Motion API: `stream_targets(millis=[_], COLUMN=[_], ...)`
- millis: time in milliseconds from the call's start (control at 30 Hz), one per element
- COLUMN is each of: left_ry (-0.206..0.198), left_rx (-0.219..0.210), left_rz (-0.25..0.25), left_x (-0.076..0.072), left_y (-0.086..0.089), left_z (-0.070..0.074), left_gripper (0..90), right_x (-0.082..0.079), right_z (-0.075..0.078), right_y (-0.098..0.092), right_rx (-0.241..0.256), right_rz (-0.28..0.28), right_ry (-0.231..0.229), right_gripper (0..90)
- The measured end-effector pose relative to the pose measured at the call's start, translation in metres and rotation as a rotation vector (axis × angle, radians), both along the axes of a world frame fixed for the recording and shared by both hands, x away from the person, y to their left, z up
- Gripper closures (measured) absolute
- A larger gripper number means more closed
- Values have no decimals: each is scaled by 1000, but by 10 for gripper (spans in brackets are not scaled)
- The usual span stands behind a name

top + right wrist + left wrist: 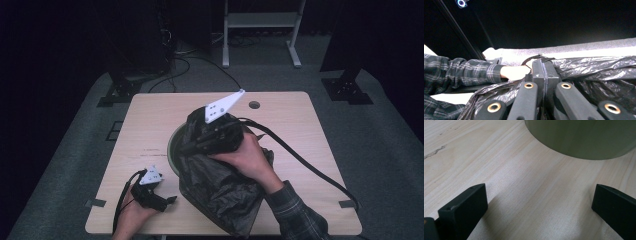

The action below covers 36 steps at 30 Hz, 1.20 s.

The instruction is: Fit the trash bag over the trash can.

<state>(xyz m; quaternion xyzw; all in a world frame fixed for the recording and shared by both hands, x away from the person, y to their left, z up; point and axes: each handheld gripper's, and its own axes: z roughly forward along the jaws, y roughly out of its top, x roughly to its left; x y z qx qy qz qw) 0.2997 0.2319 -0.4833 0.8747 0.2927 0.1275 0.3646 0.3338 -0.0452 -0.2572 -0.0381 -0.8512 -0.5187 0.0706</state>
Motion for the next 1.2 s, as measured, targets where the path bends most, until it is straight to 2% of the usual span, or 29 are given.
stream_targets(millis=[100,167,300,400,433,467,533,633,733,800,933,1067,1200], left_ry=[0,0,-1,-1,-1,-1,-1,-1,-1,-1,-1,-1,-1], left_rx=[0,0,1,1,1,1,1,1,1,1,1,1,1], left_rz=[0,0,1,1,1,1,1,1,1,1,1,1,0], left_x=[0,0,0,0,0,0,0,0,0,0,0,0,0], left_y=[0,0,0,0,0,0,0,0,0,0,0,0,0], left_z=[0,0,0,0,0,0,0,0,0,0,0,0,0], left_gripper=[0,0,0,0,0,0,0,0,0,0,0,0,0], right_x=[-1,0,3,2,2,1,1,3,9,14,25,39,54], right_z=[-2,-5,-8,-4,-4,1,4,9,12,13,9,0,-12], right_y=[14,18,17,12,12,8,3,-12,-34,-47,-79,-103,-117], right_rx=[-36,-46,-89,-100,-100,-104,-102,-70,-66,-56,-45,-59,-97], right_rz=[-6,-17,-56,-82,-82,-107,-129,-173,-236,-265,-358,-435,-494], right_ry=[1,10,-3,-27,-27,-45,-71,-80,-88,-85,-70,-46,-8], right_gripper=[893,859,654,556,556,502,461,441,427,427,426,424,423])
